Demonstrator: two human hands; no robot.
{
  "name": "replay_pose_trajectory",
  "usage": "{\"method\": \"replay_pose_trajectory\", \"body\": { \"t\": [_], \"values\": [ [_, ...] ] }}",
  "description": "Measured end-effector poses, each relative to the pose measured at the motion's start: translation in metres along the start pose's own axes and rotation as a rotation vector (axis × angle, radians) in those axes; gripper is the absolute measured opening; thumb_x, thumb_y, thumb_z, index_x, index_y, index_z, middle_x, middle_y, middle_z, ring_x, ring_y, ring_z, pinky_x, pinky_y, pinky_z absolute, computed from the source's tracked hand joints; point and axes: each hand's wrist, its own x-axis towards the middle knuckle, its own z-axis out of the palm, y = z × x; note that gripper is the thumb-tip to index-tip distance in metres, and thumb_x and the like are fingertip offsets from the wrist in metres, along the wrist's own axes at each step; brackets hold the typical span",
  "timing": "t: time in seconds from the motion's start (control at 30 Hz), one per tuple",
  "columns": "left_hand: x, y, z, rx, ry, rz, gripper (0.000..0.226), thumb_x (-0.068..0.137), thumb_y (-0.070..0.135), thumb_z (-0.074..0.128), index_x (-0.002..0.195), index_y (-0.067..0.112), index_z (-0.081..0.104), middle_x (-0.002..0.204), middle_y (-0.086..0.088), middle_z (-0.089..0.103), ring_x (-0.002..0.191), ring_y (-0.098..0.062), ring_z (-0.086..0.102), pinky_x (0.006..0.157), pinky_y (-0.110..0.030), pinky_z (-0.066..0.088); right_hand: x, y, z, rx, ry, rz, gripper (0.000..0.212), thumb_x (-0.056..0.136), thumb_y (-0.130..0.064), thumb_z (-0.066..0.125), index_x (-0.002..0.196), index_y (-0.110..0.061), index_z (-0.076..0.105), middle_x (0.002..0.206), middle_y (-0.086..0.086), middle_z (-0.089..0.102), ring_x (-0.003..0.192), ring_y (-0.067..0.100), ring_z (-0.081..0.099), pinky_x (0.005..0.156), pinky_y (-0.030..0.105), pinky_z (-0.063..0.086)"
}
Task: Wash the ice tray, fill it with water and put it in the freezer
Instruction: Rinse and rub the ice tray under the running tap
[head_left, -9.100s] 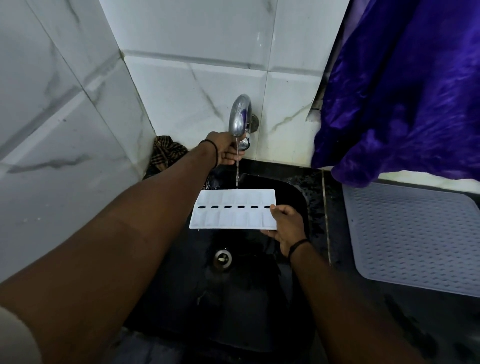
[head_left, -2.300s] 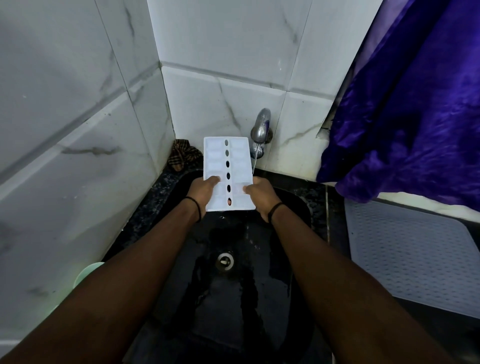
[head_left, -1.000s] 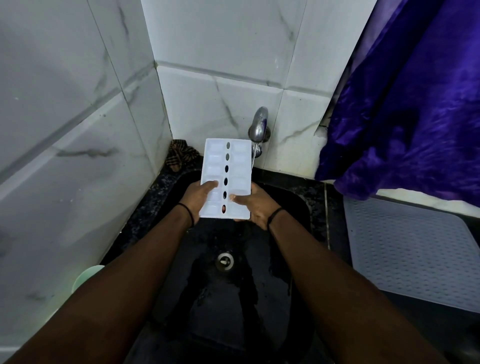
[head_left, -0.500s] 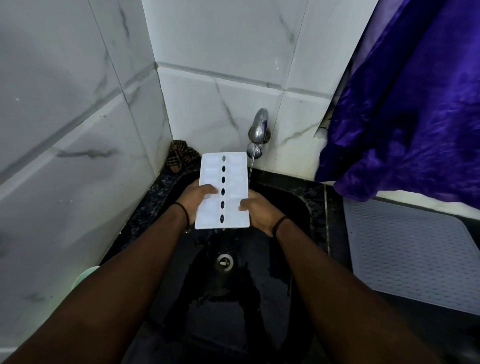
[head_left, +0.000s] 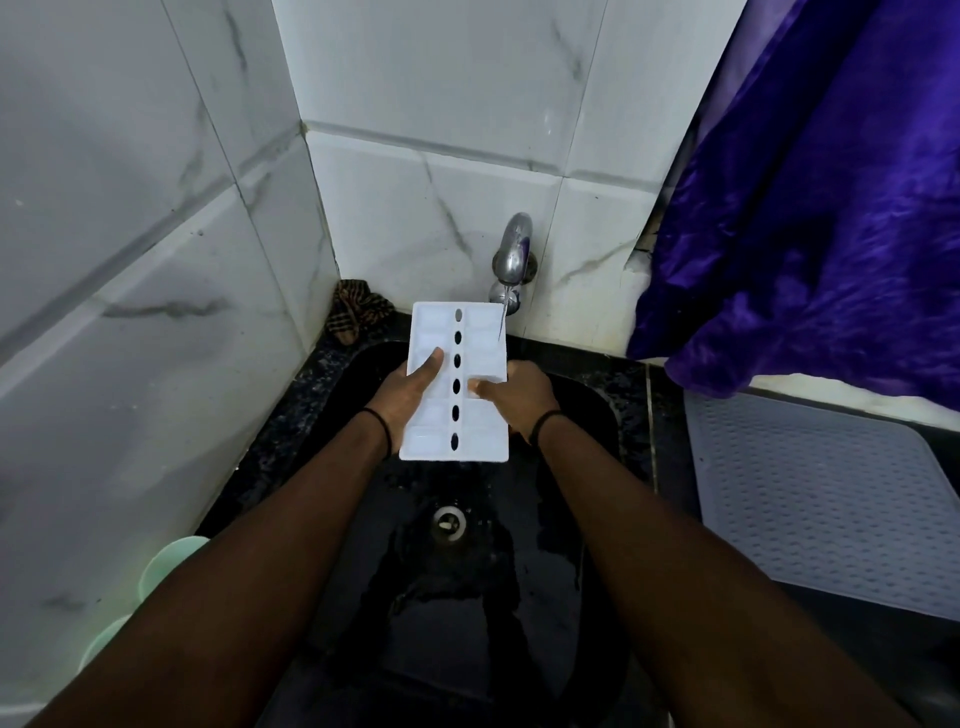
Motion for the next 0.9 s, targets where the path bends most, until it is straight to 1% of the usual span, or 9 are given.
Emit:
{"method": "replay_pose_trajectory", "body": {
  "t": [0.1, 0.23, 0.3, 0.4, 0.5, 0.6, 0.7, 0.8, 0.9],
  "values": [
    [0.001, 0.005, -0.004, 0.036, 0.069, 0.009, 0.035, 0.087, 0.049, 0.061, 0.109, 0.021, 0.066, 0.096, -0.003, 0.075, 0.084, -0.022, 0.073, 0.059, -0.033, 0.058, -0.001, -0.002, 0.005, -0.126, 0.046, -0.048, 0.020, 0.092, -0.018, 0.058, 0.101, -0.004, 0.069, 0.108, 0.014, 0.070, 0.104, 0.031, 0.065, 0.085, 0.034, 0.052],
    [0.004, 0.009, -0.007, 0.115, 0.114, 0.027, 0.034, 0.088, 0.049, 0.060, 0.103, 0.020, 0.068, 0.087, 0.001, 0.076, 0.075, -0.017, 0.073, 0.053, -0.027, 0.056, -0.007, -0.009, 0.001, 0.104, -0.074, 0.081, 0.016, 0.088, 0.003, 0.045, 0.089, 0.000, 0.061, 0.094, 0.018, 0.062, 0.095, 0.039, 0.065, 0.077, 0.037, 0.049],
    [0.004, 0.006, -0.006, 0.126, 0.115, 0.044, 0.032, 0.089, 0.049, 0.059, 0.103, 0.021, 0.067, 0.086, 0.002, 0.076, 0.074, -0.017, 0.073, 0.052, -0.027, 0.056, -0.015, -0.013, -0.003, 0.293, -0.210, 0.145, 0.026, 0.089, 0.008, 0.039, 0.097, -0.002, 0.061, 0.100, 0.016, 0.065, 0.093, 0.035, 0.065, 0.084, 0.044, 0.052],
    [0.004, 0.000, -0.003, 0.116, 0.117, 0.081, 0.030, 0.089, 0.049, 0.059, 0.103, 0.024, 0.067, 0.091, 0.001, 0.076, 0.077, -0.017, 0.073, 0.055, -0.028, 0.057, -0.019, -0.012, -0.008, 0.568, -0.323, 0.186, 0.040, 0.091, 0.015, 0.034, 0.117, -0.003, 0.058, 0.120, 0.019, 0.063, 0.112, 0.040, 0.061, 0.097, 0.055, 0.048],
    [0.005, -0.004, 0.001, 0.110, 0.095, 0.112, 0.028, 0.089, 0.048, 0.058, 0.104, 0.025, 0.066, 0.096, -0.002, 0.075, 0.082, -0.020, 0.073, 0.061, -0.033, 0.058, -0.019, -0.003, -0.007, 0.677, -0.358, 0.235, 0.042, 0.092, 0.015, 0.048, 0.131, 0.002, 0.054, 0.131, 0.023, 0.059, 0.121, 0.041, 0.057, 0.103, 0.059, 0.043],
    [0.006, -0.008, 0.000, 0.102, 0.099, 0.085, 0.031, 0.091, 0.047, 0.056, 0.108, 0.022, 0.065, 0.098, -0.004, 0.074, 0.082, -0.022, 0.073, 0.063, -0.034, 0.058, -0.014, 0.003, -0.001, 0.585, -0.211, 0.215, 0.042, 0.084, 0.010, 0.067, 0.125, 0.007, 0.059, 0.125, 0.024, 0.064, 0.112, 0.039, 0.064, 0.096, 0.053, 0.051],
    [0.008, -0.010, -0.001, 0.090, 0.111, 0.045, 0.034, 0.092, 0.047, 0.055, 0.110, 0.020, 0.065, 0.099, -0.005, 0.073, 0.084, -0.024, 0.072, 0.067, -0.037, 0.058, -0.007, 0.003, 0.007, 0.328, -0.007, 0.097, 0.028, 0.080, -0.004, 0.077, 0.106, 0.003, 0.070, 0.109, 0.020, 0.072, 0.098, 0.033, 0.070, 0.090, 0.048, 0.056],
    [0.011, -0.004, -0.003, 0.114, 0.121, 0.066, 0.032, 0.092, 0.045, 0.056, 0.110, 0.020, 0.064, 0.101, -0.006, 0.073, 0.088, -0.025, 0.071, 0.074, -0.040, 0.058, -0.003, 0.000, 0.010, 0.056, 0.073, -0.020, 0.016, 0.086, -0.017, 0.070, 0.098, -0.006, 0.073, 0.102, 0.011, 0.073, 0.095, 0.026, 0.069, 0.083, 0.033, 0.055],
    [0.012, 0.003, -0.007, 0.131, 0.124, 0.075, 0.033, 0.090, 0.045, 0.059, 0.111, 0.019, 0.064, 0.100, -0.005, 0.073, 0.086, -0.024, 0.071, 0.068, -0.036, 0.058, -0.001, -0.003, 0.009, 0.000, 0.028, -0.001, 0.021, 0.091, -0.010, 0.054, 0.099, 0.004, 0.068, 0.106, 0.020, 0.069, 0.100, 0.034, 0.066, 0.084, 0.039, 0.053]
  ]
}}
